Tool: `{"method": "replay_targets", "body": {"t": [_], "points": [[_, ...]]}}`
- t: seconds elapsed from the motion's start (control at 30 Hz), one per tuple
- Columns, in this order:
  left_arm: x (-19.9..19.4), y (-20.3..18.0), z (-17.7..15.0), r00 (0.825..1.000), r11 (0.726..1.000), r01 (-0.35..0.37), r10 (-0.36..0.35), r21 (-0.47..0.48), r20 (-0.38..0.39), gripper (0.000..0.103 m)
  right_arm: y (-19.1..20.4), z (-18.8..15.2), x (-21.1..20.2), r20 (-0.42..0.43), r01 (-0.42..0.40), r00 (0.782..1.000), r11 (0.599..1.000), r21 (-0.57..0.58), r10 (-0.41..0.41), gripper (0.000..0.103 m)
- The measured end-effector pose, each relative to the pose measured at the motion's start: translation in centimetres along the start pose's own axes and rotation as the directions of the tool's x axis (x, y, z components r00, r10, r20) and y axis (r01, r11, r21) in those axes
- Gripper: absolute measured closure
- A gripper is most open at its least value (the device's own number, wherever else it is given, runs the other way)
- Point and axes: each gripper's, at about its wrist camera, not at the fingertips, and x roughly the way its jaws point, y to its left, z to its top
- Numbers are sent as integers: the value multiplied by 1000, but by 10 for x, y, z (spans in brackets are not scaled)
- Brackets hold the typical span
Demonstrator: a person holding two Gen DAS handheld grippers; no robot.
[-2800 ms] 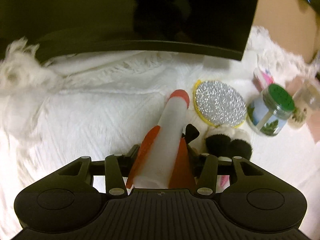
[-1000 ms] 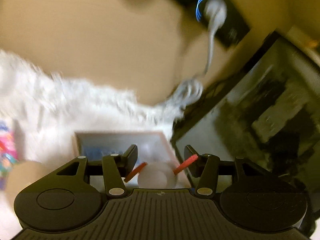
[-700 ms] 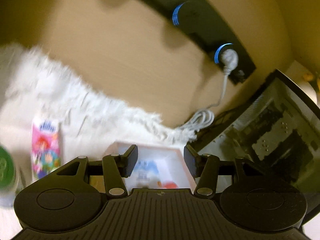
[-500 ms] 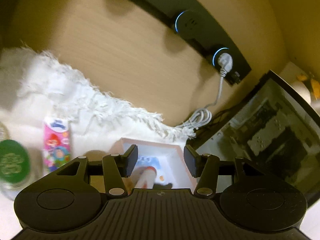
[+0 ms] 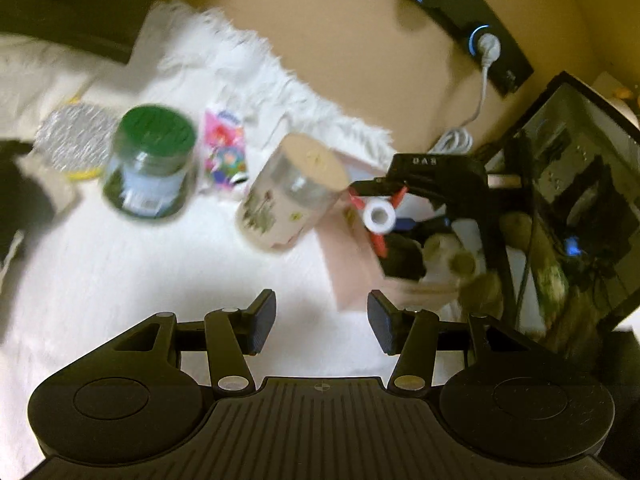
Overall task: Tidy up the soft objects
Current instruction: 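Move the left tool to the black-and-white bunny plush and close on it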
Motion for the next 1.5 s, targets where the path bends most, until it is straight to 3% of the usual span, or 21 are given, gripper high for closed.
{"method": "replay_targets", "body": {"t": [0.07, 0.1, 0.2, 0.27, 0.37, 0.47, 0.53, 0.67, 0.73, 0.8, 0.83, 0.9, 0.93, 1.0, 1.03, 1.17, 1.23, 1.3, 1.37, 1.43, 1.5], "points": [[-10, 6, -3, 1000, 1000, -17, 17, -4, 3, 48, -3, 2, 6, -43, -31, 999, 999, 26, 32, 74], [-17, 9, -4, 1000, 1000, -24, 24, -5, 13, 48, -1, 3, 3, -36, -28, 999, 1000, -2, 28, 75], [-32, 18, -7, 999, 999, -35, 36, -30, 38, 48, -4, 13, -18, 85, 21, 996, 1000, -13, -20, 75], [-36, 22, -8, 998, 998, -36, 38, -46, 50, 48, -16, 23, -31, 164, 21, 986, 997, 76, -33, 75], [-38, 25, -10, 998, 997, -41, 44, -61, 47, 48, -40, 28, -41, 213, 32, 973, 968, 248, -87, 68], [-37, 26, -13, 998, 997, -44, 46, -59, 33, 48, -54, 23, -46, 195, -84, 980, 956, 281, 29, 57], [-38, 27, -15, 998, 997, -49, 51, -59, 28, 48, -54, 18, -57, 230, -97, 973, 958, 268, 33, 57], [-36, 31, -20, 999, 996, -50, 52, -70, 18, 48, -29, 9, -76, 272, 64, 960, 997, 38, -72, 57], [-31, 33, -21, 999, 996, -53, 53, -72, 2, 48, -10, -3, -74, 263, 168, 957, 974, -151, -124, 57], [-29, 31, -21, 998, 997, -57, 57, -57, -8, 48, 4, -17, -65, 232, 255, 954, 917, -305, -188, 67], [-29, 30, -21, 998, 997, -58, 57, -47, -9, 48, 6, -21, -59, 214, 291, 950, 893, -343, -227, 71], [-30, 28, -22, 998, 998, -60, 60, -27, -7, 48, 3, -26, -45, 220, 418, 907, 834, -361, -359, 74], [-31, 28, -22, 998, 998, -65, 65, -19, -9, 48, -3, -26, -44, 238, 457, 888, 822, -340, -394, 74], [-33, 30, -23, 997, 997, -82, 82, -9, -12, 48, -18, -23, -46, 233, 475, 877, 835, -278, -421, 74], [-33, 31, -24, 996, 996, -89, 88, -9, -14, 48, -24, -23, -50, 217, 464, 882, 849, -255, -417, 74], [-35, 40, -27, 993, 993, -116, 116, -17, -22, 48, -38, -32, -62, 141, 315, 948, 911, -265, -287, 72], [-40, 42, -27, 991, 991, -130, 130, -8, -15, 48, -32, -42, -72, 165, 315, 947, 905, -287, -277, 66], [-51, 44, -26, 989, 989, -149, 148, 13, 17, 48, -19, -54, -83, 244, 358, 925, 879, -315, -290, 45], [-70, 48, -22, 980, 982, -186, 184, 31, 76, 48, -3, -69, -97, 331, 384, 904, 856, -347, -271, 33], [-93, 58, -17, 959, 968, -248, 242, 27, 149, 48, 15, -88, -104, 385, 387, 894, 830, -402, -230, 25], [-116, 74, -11, 923, 946, -325, 320, -13, 213, 48, 34, -110, -102, 401, 379, 896, 797, -470, -190, 24]]}}
